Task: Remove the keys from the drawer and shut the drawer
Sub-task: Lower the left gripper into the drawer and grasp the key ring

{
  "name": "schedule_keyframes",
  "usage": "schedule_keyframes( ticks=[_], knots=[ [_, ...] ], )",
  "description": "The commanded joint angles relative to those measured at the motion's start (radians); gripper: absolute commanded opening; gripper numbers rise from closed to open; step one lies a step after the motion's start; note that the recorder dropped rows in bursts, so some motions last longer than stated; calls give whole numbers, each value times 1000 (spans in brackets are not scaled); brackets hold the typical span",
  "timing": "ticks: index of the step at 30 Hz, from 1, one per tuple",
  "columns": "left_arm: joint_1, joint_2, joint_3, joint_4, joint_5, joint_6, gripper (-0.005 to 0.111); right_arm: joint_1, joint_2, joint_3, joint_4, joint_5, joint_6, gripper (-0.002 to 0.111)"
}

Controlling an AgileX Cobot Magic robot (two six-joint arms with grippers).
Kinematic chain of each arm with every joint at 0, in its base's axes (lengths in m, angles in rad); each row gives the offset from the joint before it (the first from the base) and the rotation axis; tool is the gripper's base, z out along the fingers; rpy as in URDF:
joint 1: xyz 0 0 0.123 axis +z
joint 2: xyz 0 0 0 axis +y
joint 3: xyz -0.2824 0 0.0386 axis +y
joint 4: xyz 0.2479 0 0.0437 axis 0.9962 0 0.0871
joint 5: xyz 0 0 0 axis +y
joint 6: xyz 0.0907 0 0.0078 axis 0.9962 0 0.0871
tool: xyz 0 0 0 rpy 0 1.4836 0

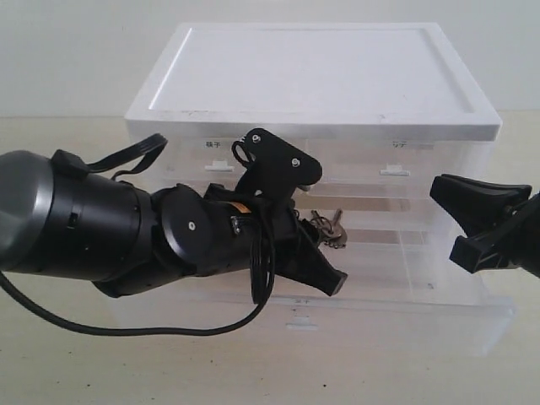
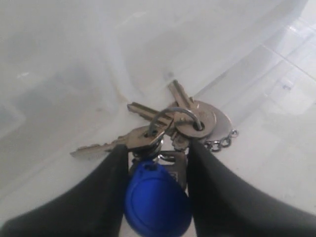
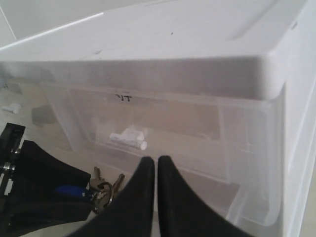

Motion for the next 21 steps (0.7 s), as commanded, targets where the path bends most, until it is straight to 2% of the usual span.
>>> schedule_keyframes(
  ticks=[1, 11, 21],
  knots=[
    [-16, -47, 10, -14, 85, 23, 4, -2, 4, -3, 2, -8, 2, 0],
    [-21, -164, 12, -14, 145, 68, 4, -2, 4, -3, 3, -4, 2, 0],
    [-21, -169, 53, -14, 109, 98, 4, -2, 4, -3, 3, -4, 2, 0]
  ],
)
